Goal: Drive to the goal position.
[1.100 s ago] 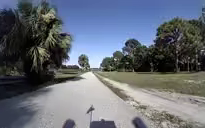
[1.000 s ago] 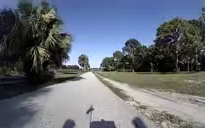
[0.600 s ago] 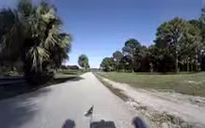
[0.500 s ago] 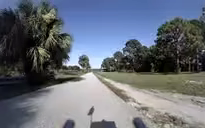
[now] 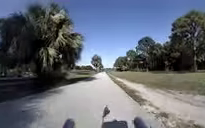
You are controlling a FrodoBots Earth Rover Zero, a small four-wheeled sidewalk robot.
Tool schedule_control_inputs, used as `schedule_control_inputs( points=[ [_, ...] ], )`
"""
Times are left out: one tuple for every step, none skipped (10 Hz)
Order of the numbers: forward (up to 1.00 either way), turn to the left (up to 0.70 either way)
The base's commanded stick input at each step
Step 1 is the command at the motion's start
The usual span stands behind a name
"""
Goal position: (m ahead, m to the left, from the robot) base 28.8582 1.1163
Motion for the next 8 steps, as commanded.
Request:
schedule_control_inputs(
  points=[
    [0.7, 0.0],
    [0.7, 0.0],
    [0.7, 0.0],
    [0.7, 0.0],
    [0.7, 0.0],
    [0.7, 0.0],
    [0.7, 0.0],
    [0.7, 0.0]
  ],
)
